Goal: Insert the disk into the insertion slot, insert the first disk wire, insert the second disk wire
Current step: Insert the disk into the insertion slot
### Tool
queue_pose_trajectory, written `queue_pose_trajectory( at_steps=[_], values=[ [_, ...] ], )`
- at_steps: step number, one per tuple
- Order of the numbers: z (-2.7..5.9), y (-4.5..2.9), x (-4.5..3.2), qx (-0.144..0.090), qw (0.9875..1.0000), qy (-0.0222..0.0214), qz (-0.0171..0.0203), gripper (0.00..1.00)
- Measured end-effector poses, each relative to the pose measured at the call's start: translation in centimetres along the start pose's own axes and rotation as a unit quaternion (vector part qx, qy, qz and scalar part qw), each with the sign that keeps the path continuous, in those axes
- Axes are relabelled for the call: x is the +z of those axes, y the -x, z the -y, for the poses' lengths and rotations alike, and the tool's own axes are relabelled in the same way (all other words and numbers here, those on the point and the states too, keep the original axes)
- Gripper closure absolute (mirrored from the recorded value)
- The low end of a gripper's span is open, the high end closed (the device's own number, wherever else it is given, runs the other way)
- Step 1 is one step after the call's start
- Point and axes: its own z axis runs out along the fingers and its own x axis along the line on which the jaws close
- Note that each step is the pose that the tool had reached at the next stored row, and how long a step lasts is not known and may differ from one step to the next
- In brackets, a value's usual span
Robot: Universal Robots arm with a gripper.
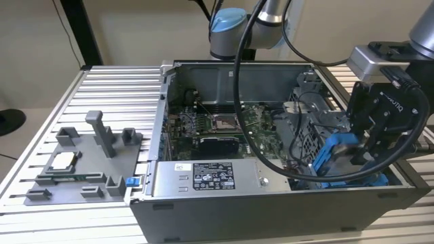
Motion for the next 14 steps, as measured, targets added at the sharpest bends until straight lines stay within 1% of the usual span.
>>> queue_pose_trajectory(
  at_steps=[3,6,9,12,14],
  values=[
    [0.0,0.0,-0.04,0.0,1.0,0.0,0.0,0.0],
    [-0.03,0.01,-0.53,0.0,1.0,0.0,0.0001,0.0],
    [-0.1,0.04,-1.46,0.0,1.0,0.0,0.0001,0.0],
    [-0.18,0.06,-2.6,0.0,1.0,0.0,0.0,0.0],
    [-0.22,0.08,-3.22,0.0,1.0,0.0,0.0001,0.0]
  ],
)
